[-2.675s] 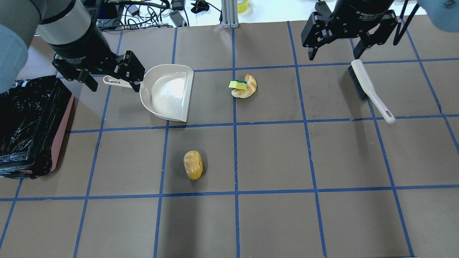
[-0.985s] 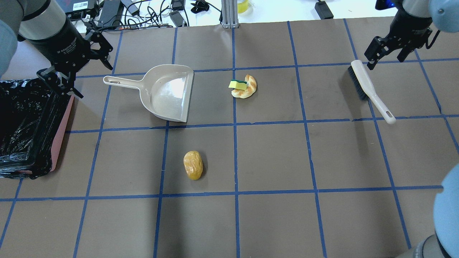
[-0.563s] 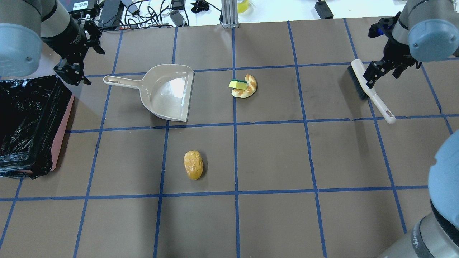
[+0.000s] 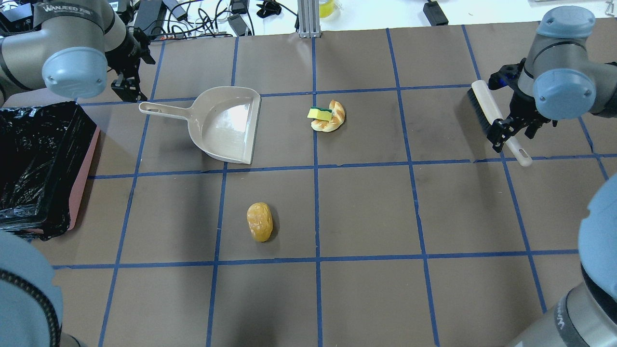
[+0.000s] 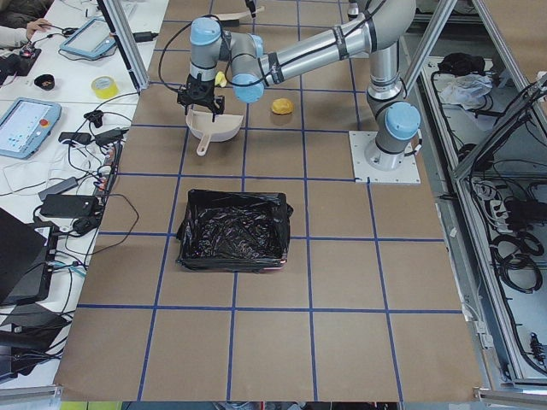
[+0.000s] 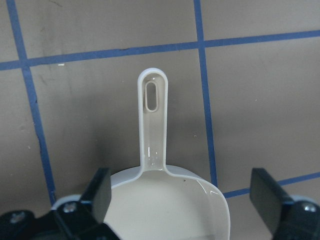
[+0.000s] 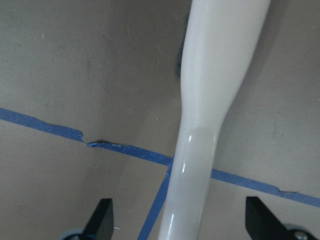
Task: Sweep and dump trash into bin
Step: 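Lift the dustpan with left gripper while right gripper lifts the brush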
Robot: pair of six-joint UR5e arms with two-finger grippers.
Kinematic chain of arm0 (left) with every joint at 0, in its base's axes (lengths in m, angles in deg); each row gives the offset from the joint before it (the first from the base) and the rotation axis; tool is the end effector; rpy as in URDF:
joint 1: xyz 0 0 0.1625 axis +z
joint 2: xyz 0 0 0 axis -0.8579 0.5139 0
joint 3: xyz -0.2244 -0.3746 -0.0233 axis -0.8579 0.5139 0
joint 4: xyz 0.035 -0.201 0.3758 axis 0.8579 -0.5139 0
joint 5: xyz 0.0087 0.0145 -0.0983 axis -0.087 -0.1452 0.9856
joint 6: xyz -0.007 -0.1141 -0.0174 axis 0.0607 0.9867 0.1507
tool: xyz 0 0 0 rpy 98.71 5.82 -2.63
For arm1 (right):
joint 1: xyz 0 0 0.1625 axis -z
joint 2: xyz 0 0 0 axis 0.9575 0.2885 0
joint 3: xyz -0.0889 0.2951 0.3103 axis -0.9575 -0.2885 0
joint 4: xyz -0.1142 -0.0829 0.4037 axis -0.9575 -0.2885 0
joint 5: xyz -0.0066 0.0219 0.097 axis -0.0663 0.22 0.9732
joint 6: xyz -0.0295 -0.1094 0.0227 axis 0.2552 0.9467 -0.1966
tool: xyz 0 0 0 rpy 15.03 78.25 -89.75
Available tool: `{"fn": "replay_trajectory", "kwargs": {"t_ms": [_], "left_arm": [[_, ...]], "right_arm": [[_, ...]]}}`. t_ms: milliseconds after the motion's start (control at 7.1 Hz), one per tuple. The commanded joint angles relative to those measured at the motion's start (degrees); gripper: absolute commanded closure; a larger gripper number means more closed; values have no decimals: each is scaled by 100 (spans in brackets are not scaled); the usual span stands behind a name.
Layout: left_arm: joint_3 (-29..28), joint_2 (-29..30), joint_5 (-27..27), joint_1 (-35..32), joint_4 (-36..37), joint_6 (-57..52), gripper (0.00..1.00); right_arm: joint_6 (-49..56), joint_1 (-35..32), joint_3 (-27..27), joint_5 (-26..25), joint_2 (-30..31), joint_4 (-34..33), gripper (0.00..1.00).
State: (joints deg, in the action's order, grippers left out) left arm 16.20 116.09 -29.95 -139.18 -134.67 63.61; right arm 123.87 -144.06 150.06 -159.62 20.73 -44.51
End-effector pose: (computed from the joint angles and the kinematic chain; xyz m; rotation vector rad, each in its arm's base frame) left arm -0.0095 -0.6877 0.3358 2.0432 -2.2619 0.3301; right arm -0.0925 -0.6060 0.2155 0.5084 -2.9835 -0.3246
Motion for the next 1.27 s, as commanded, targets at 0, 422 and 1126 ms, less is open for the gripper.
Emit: {"fn": "replay_trajectory", "kwargs": {"t_ms": [0,422,1126], "left_arm": [[-149,551,-1,56,127,109,3],[-88,835,-289,56,198,39,5],[-17,1045,-265,56,163,207,28]], "right_arm": [[-57,70,89,-38,34,-13,14],[-452,316,246,76,192,66,19],[-479,316,264,384,228,-4,33]]}}
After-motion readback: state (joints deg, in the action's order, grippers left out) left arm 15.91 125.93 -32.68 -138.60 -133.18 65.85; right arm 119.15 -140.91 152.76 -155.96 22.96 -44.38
